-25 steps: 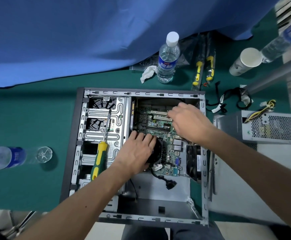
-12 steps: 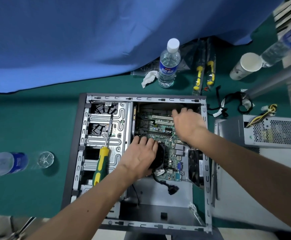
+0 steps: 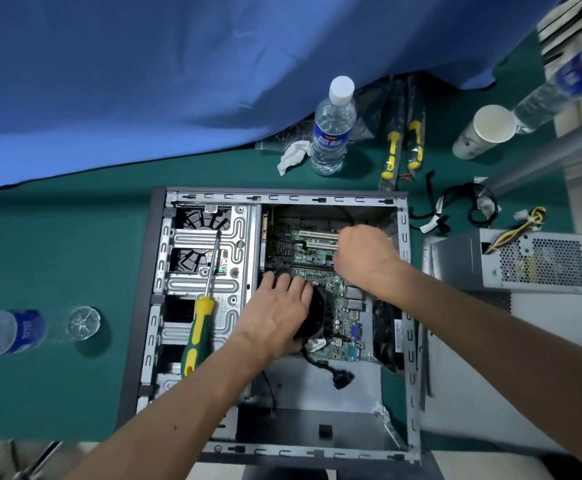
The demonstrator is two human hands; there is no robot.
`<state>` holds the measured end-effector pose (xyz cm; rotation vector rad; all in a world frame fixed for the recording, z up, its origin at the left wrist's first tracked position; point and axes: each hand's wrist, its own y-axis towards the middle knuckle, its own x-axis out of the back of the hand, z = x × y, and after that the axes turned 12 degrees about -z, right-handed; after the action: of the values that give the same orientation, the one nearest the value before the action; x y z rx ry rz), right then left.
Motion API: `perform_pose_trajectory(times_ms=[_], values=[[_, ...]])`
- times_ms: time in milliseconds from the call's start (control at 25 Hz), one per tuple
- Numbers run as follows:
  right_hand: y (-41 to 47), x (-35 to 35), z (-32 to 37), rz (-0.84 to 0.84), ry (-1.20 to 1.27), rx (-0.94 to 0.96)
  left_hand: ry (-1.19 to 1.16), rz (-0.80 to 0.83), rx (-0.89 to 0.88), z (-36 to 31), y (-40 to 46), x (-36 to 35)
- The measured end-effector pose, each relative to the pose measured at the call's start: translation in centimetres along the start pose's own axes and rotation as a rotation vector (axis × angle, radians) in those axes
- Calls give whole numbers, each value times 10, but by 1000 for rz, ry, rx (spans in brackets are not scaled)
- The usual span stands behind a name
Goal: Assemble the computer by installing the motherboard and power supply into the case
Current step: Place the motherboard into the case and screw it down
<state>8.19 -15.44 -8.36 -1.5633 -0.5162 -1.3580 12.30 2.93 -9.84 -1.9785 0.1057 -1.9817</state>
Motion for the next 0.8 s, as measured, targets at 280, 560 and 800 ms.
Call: perform_pose_trajectory(times_ms=[280,560,800], values=[[-15,9,-25,-166,-129,388,45,30,11,-2,0,-4],[-10,4,-45,-402,263,314,-41,40,47,-1,3,0],[-12,2,-46,-458,323,262,-129,-22,125,-4,10,5]])
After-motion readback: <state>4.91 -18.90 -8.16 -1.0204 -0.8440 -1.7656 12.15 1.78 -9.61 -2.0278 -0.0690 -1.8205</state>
